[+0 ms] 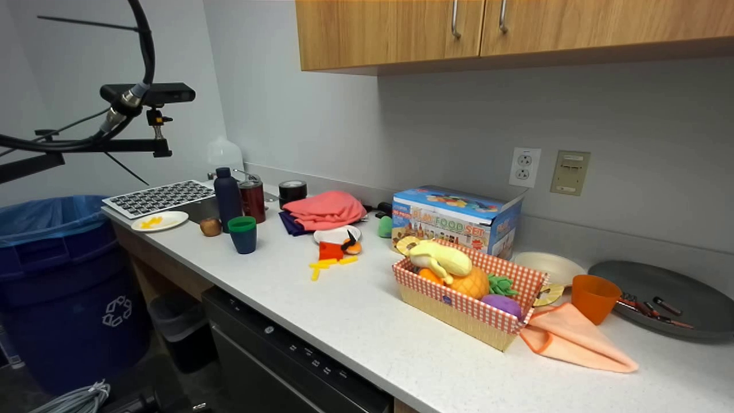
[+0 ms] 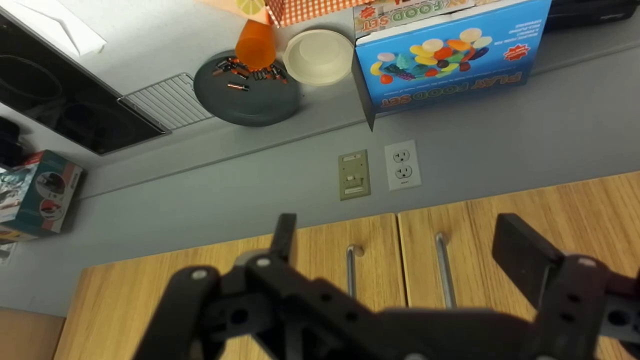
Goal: Open the cupboard door
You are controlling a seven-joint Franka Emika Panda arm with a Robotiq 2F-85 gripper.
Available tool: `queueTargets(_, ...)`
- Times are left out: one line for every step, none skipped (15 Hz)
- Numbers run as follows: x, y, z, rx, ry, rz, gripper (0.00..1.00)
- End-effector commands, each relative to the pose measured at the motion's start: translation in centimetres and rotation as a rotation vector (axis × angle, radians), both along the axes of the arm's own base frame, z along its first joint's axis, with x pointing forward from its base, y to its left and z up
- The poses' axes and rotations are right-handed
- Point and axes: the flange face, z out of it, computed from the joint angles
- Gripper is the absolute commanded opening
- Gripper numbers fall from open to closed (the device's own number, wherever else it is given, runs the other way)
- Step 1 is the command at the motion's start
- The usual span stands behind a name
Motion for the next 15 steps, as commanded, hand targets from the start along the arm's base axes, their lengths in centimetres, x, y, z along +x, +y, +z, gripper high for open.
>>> queueTargets(0.0, 0.0, 0.1, 0.000, 0.001, 0.000, 1.00)
queueTargets(0.0, 0.0, 0.1, 0.000, 0.001, 0.000, 1.00)
queueTargets(0.0, 0.0, 0.1, 0.000, 0.000, -0.001, 1.00)
queueTargets(0.0, 0.0, 0.1, 0.000, 0.000, -0.001, 1.00)
queueTargets(0.0, 0.0, 0.1, 0.000, 0.000, -0.001, 1.00)
queueTargets(0.0, 0.0, 0.2, 0.000, 0.000, -0.001, 1.00)
queueTargets(0.0, 0.0, 0.2, 0.000, -0.001, -0.001, 1.00)
queueTargets(0.0, 0.0, 0.2, 0.000, -0.001, -0.001, 1.00)
queueTargets(0.4, -0.3, 0.2, 0.010, -0.008, -0.002, 1.00)
queueTargets(0.9, -0.8, 0.1, 0.006, -0.006, -0.015, 1.00)
queueTargets(1.3, -1.2, 0.2, 0.005, -0.005, -0.020, 1.00)
queueTargets(1.9, -1.7, 0.4, 0.007, -0.009, -0.026, 1.00)
queueTargets(2.4, -2.1, 0.5, 0.006, -0.011, -0.034, 1.00)
queueTargets(3.0, -2.6, 0.6, 0.005, -0.016, -0.040, 1.00)
queueTargets(3.6, -3.0, 0.7, 0.005, -0.020, -0.044, 1.00)
